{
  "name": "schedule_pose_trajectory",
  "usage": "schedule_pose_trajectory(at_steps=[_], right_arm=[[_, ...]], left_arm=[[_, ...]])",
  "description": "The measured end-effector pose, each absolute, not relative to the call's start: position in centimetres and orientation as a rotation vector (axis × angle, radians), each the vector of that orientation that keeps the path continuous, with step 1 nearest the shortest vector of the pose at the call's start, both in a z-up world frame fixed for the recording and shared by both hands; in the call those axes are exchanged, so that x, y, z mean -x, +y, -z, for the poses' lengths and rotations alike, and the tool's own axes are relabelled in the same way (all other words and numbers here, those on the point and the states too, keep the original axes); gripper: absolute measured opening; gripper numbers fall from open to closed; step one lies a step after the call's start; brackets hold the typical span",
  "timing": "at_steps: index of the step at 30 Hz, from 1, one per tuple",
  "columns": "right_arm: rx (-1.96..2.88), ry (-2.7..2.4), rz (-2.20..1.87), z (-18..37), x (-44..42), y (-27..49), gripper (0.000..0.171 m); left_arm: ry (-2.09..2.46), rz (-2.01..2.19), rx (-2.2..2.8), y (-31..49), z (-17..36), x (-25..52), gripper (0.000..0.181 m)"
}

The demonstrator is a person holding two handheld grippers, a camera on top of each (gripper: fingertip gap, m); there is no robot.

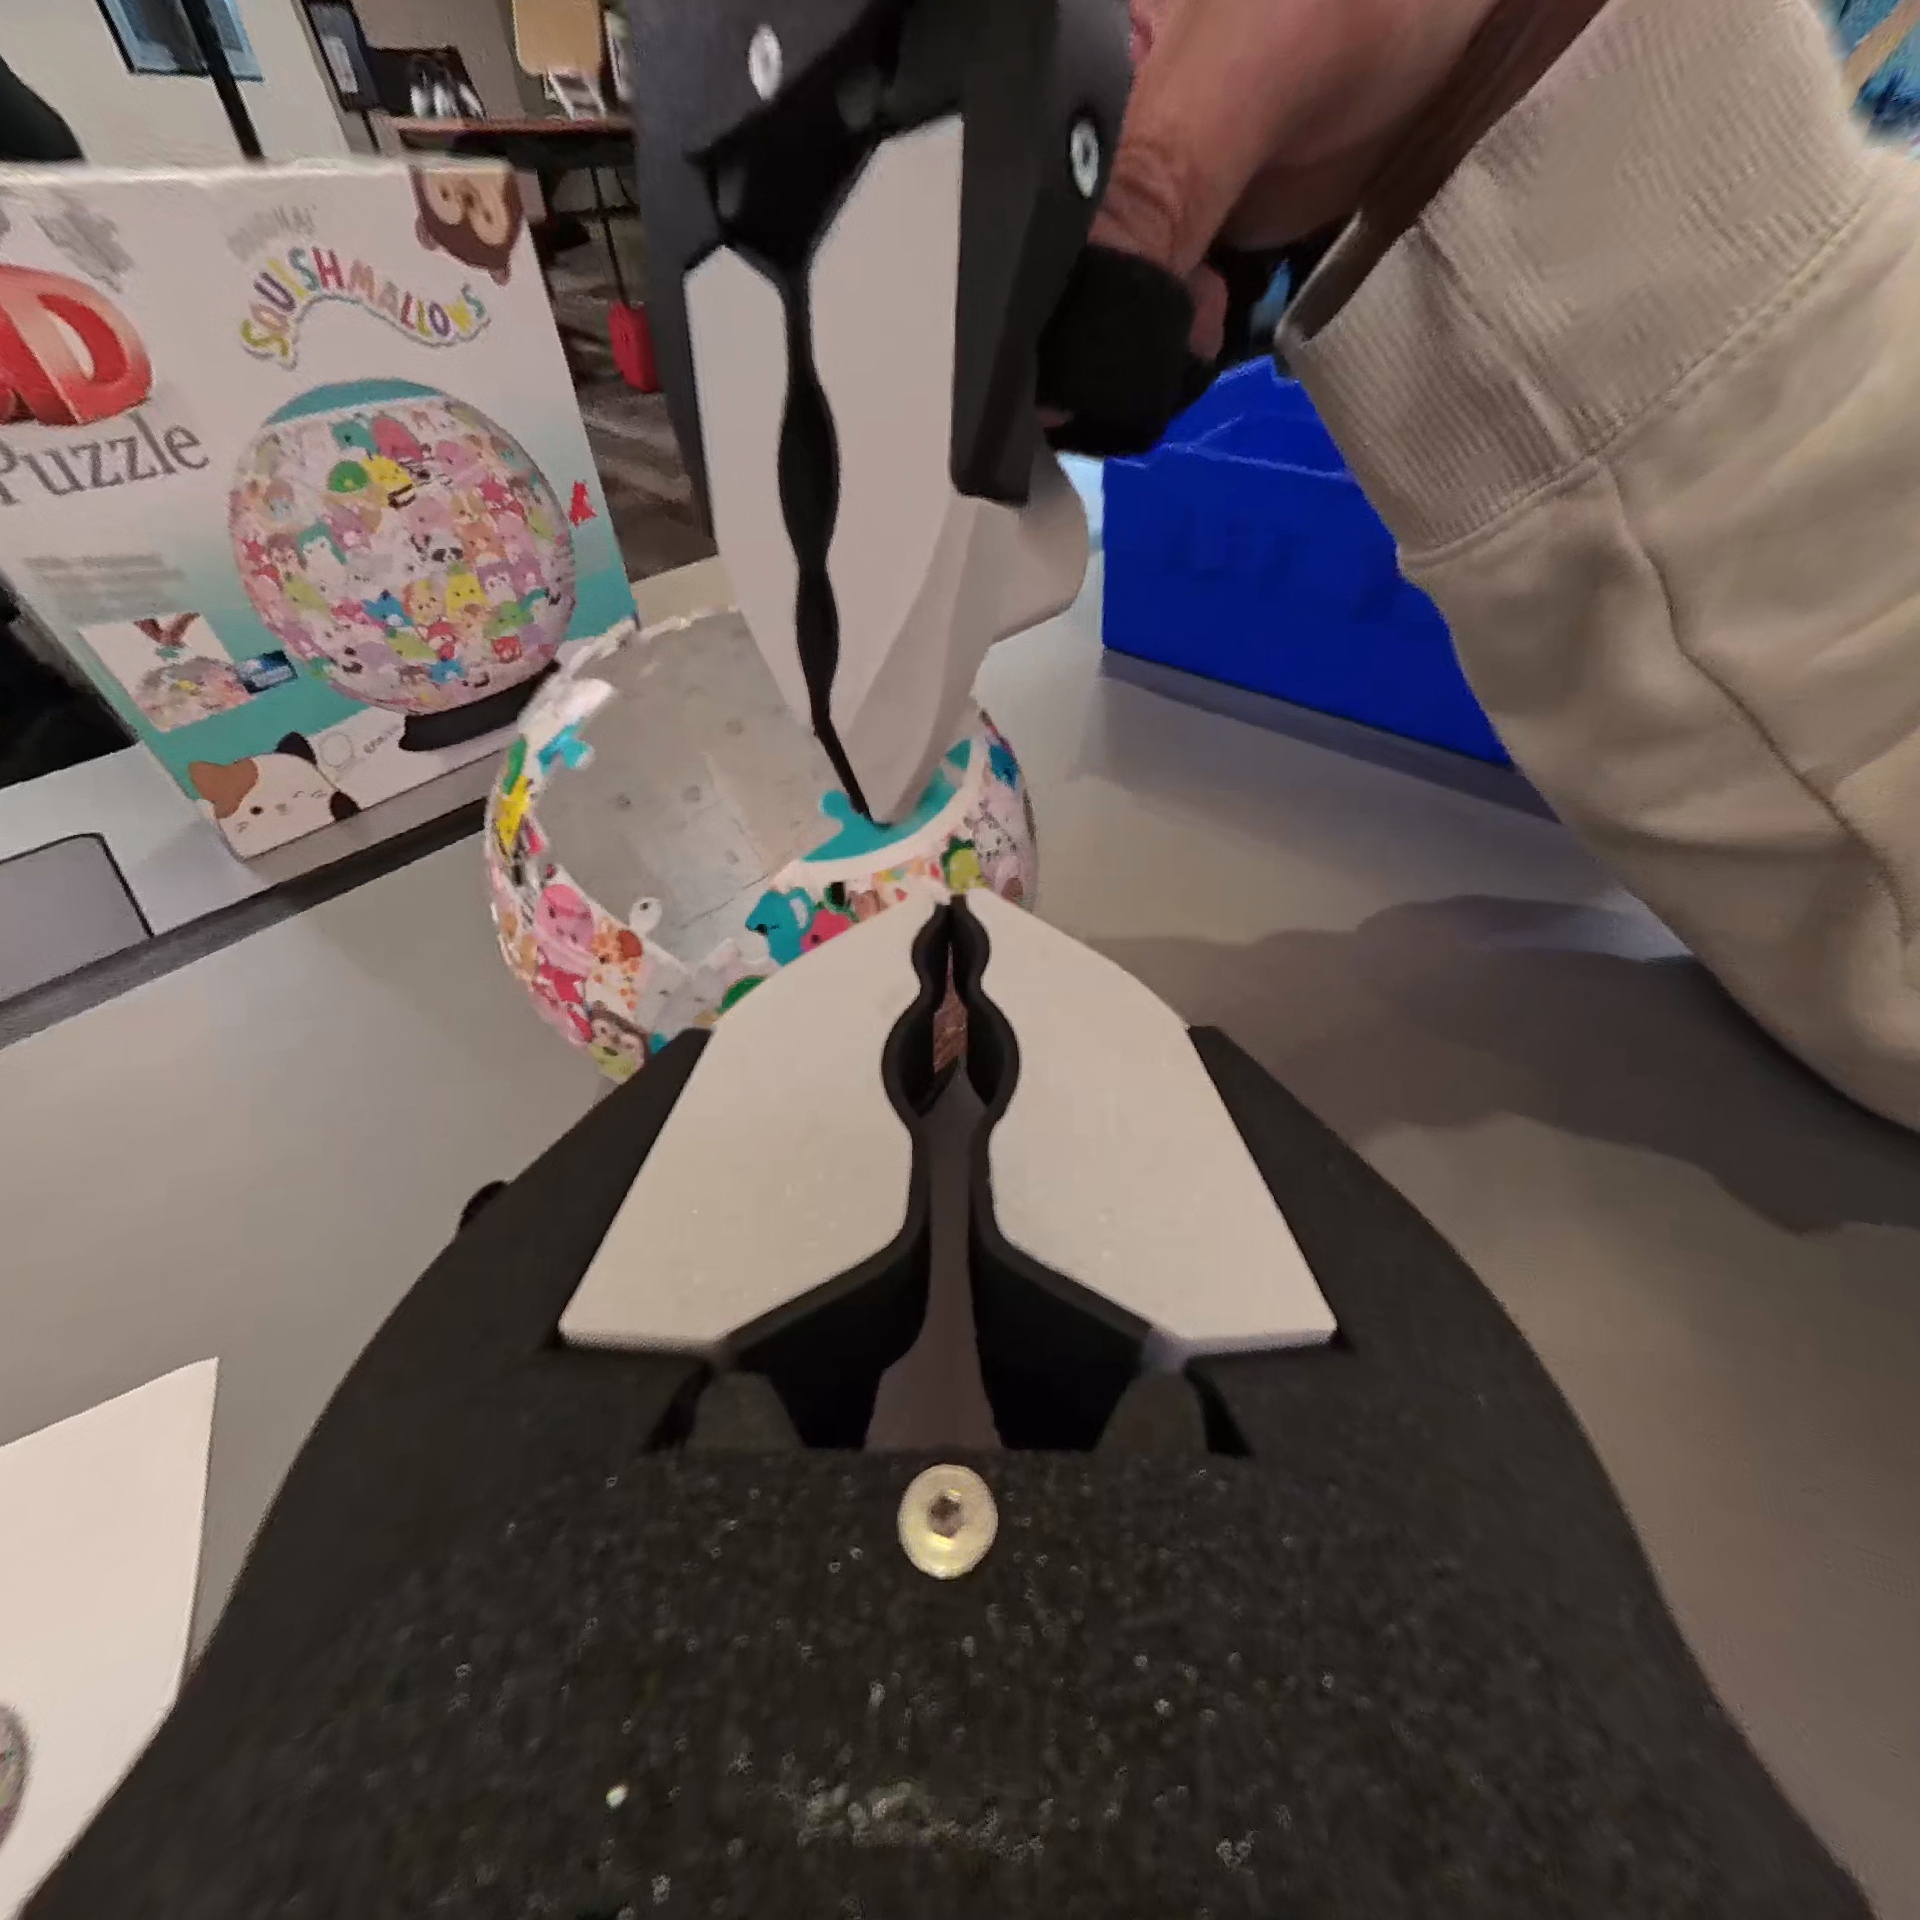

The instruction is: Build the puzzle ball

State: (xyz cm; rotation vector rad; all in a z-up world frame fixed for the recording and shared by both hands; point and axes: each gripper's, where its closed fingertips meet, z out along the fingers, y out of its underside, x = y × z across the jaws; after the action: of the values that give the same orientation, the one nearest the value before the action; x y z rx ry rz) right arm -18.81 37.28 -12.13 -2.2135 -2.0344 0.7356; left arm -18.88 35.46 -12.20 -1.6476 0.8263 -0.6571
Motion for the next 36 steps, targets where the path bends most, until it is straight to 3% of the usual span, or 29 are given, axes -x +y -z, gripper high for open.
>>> schedule_pose_trajectory(at_steps=[36], right_arm=[[2.199, -2.038, -0.739, 12.3, 18.9, 37.6, 0.003]], left_arm=[[0.854, 0.546, 1.674, 36.9, 13.5, 19.8, 0.000]])
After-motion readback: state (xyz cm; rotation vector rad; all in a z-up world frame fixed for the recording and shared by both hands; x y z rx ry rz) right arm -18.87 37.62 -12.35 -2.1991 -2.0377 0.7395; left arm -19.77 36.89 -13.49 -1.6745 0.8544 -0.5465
